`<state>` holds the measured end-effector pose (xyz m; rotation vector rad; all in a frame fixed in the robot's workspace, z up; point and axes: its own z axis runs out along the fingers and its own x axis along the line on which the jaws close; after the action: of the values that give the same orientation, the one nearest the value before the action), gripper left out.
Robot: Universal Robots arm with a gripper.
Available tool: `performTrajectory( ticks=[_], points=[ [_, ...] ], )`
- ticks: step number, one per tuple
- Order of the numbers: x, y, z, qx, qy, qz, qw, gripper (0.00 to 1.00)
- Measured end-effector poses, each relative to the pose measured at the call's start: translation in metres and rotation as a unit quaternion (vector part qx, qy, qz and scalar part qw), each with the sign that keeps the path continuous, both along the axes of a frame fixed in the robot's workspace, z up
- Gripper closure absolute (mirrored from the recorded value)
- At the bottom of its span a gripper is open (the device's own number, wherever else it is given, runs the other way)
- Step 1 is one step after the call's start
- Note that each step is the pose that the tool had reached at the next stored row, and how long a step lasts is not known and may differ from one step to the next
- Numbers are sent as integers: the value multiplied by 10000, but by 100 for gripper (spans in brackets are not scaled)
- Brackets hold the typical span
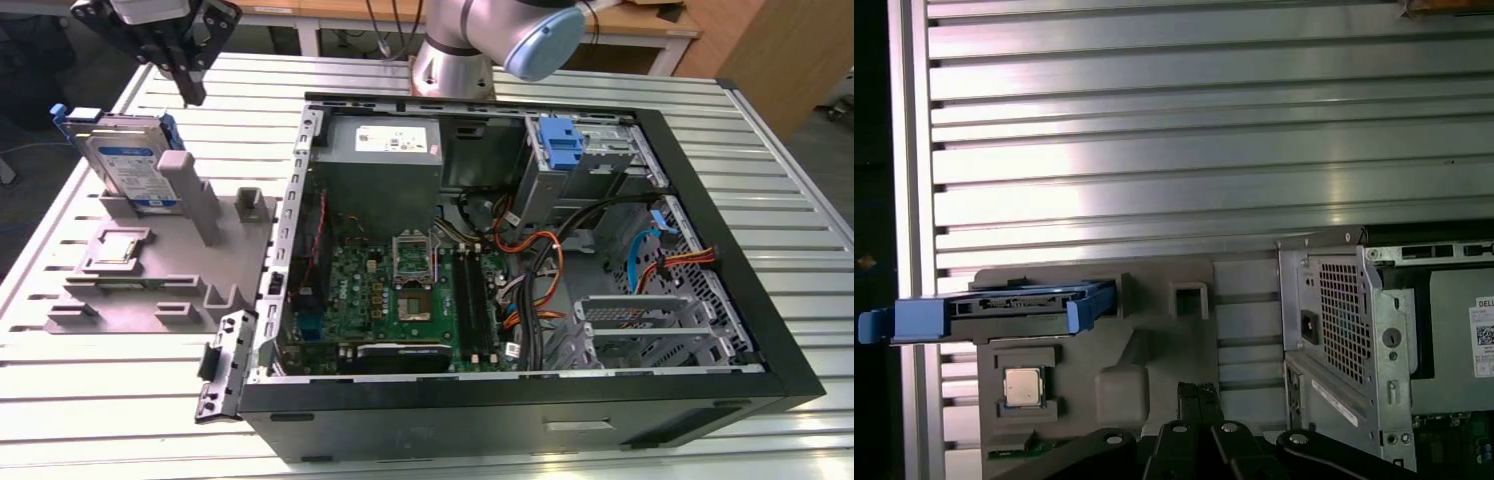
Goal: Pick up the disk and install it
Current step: 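Reach for the disk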
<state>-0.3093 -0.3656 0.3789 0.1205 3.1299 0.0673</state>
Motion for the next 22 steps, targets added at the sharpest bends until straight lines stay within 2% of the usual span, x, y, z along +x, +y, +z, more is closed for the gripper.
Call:
performTrajectory(
  ticks=[4,6,9,11,22],
  points=[
    [-48,12,-1,0,0,0,10000,90],
    [-68,50,-2,0,0,0,10000,90],
    [-128,134,-5,0,0,1,10000,90],
    [-209,164,-8,0,0,-1,10000,90],
    [-707,201,-35,0,-1,0,10000,90]
  ],
)
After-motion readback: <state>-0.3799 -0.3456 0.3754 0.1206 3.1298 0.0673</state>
